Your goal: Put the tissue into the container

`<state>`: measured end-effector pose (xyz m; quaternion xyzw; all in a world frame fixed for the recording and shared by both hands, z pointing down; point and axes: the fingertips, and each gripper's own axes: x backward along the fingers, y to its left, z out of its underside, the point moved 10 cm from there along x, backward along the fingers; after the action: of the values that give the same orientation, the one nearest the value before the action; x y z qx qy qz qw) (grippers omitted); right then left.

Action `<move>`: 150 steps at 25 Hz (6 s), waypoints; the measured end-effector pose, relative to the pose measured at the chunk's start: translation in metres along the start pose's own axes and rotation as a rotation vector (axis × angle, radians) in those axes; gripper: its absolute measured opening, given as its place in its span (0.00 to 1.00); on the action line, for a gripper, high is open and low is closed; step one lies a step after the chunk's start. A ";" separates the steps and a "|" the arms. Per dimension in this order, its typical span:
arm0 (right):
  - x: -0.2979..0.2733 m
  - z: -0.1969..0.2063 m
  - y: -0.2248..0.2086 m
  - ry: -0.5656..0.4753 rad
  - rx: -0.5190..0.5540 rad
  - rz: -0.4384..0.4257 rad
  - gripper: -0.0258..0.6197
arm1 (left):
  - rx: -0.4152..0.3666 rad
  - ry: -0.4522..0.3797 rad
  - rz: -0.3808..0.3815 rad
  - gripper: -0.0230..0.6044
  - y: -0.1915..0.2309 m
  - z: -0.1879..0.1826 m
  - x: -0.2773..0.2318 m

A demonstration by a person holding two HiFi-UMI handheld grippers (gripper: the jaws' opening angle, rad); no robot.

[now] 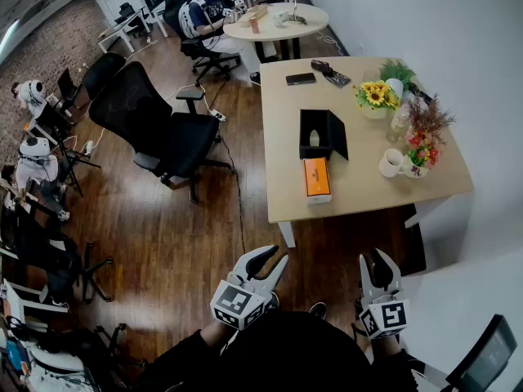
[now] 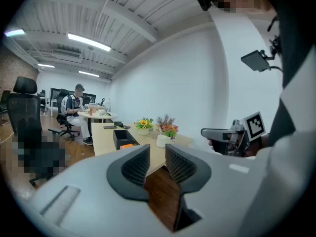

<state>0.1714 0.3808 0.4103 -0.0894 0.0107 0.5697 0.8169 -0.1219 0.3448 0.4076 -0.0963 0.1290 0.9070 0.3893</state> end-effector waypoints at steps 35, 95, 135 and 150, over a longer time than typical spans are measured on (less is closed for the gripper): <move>-0.267 0.045 -0.071 0.510 -0.198 0.001 0.22 | 0.249 0.277 0.313 0.43 0.192 0.013 -0.213; -0.367 0.079 -0.118 0.885 -0.386 -0.327 0.17 | 0.463 0.572 0.257 0.23 0.202 0.031 -0.320; -0.356 -0.104 -0.047 0.203 0.058 -0.159 0.16 | -0.180 -0.035 0.288 0.22 0.219 -0.147 -0.263; -0.443 -0.069 -0.124 0.406 -0.059 -0.220 0.16 | -0.029 0.150 0.211 0.22 0.254 -0.129 -0.358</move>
<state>0.1374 -0.0827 0.4121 -0.2265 0.1482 0.4475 0.8523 -0.0546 -0.1077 0.4240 -0.1556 0.1540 0.9348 0.2797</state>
